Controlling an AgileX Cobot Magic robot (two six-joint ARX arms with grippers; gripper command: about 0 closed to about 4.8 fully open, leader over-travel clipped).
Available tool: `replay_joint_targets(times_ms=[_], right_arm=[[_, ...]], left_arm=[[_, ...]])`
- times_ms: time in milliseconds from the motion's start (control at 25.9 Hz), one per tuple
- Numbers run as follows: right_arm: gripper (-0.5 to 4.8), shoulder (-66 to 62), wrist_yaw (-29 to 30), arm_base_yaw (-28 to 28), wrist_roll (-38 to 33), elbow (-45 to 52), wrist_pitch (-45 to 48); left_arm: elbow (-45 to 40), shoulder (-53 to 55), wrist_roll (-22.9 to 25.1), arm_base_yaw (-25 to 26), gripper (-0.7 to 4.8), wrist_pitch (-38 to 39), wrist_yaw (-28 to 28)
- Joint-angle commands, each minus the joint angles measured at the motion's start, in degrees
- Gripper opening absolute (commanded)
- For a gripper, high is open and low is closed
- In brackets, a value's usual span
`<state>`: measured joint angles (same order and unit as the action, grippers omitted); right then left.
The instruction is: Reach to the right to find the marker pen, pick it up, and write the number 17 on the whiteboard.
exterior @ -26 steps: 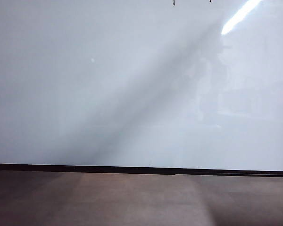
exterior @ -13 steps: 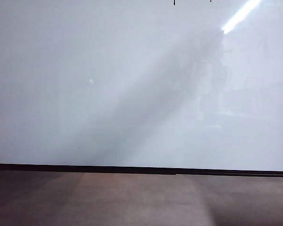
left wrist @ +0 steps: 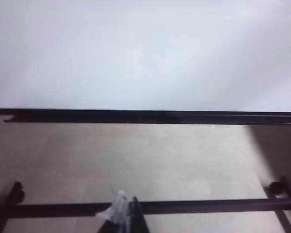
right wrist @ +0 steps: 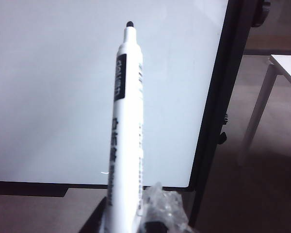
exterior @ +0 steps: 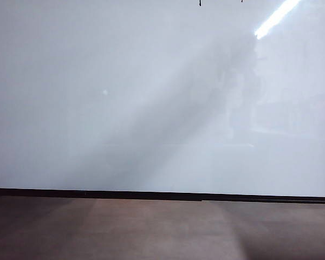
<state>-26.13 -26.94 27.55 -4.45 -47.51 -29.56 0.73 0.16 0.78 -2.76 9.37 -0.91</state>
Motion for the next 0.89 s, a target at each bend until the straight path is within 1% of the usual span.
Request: replay_joint_targets(times_ms=[39,155,890], right_arm=[[-0.08,-0.04,0.02,0.07,-0.02,-0.22,0.63],[-0.08,-0.04,0.02,0.07,-0.02,-0.22,0.63],[-0.08,-0.04,0.02,0.07,-0.02,-0.22,0.63]], left_arm=[[-0.24,0.07,0.72,-0.11,-0.05,-6.78,0.24],[-0.24,0.07,0.74,-0.11,-0.05,-9.62,0.24],[-0.24,0.07,0.72,-0.09,-0.05,-9.03,-0.37]])
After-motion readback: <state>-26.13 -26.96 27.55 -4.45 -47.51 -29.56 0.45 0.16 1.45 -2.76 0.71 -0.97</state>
